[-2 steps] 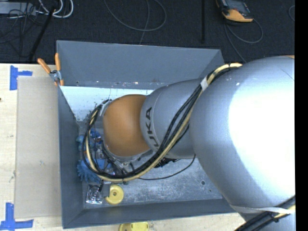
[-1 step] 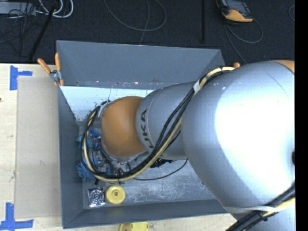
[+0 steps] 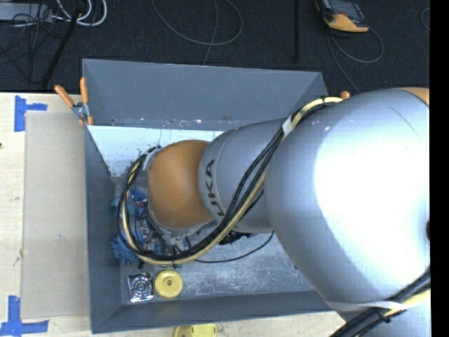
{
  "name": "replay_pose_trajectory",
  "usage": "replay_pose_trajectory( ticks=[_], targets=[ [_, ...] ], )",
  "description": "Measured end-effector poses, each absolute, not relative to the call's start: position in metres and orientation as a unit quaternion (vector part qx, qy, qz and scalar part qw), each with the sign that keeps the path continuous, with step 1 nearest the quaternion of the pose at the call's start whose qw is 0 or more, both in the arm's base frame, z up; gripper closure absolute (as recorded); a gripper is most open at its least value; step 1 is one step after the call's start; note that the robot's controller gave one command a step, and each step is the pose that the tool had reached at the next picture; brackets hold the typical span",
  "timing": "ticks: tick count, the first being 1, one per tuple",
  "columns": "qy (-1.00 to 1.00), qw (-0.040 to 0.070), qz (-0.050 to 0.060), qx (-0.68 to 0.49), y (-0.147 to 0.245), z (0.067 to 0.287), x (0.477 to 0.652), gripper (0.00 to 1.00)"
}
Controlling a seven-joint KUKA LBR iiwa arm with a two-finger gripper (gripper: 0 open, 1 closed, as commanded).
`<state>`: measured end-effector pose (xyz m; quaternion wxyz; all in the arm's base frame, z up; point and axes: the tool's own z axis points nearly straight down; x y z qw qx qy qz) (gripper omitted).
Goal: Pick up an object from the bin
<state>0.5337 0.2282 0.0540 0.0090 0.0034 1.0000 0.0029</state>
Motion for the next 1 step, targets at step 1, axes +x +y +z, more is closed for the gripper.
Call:
replay_pose_trajectory(
  ticks=[1],
  targets=[
    [1.000,0.007,0.002,0.004,0.2279,0.0596,0.5331,1.00]
  ],
)
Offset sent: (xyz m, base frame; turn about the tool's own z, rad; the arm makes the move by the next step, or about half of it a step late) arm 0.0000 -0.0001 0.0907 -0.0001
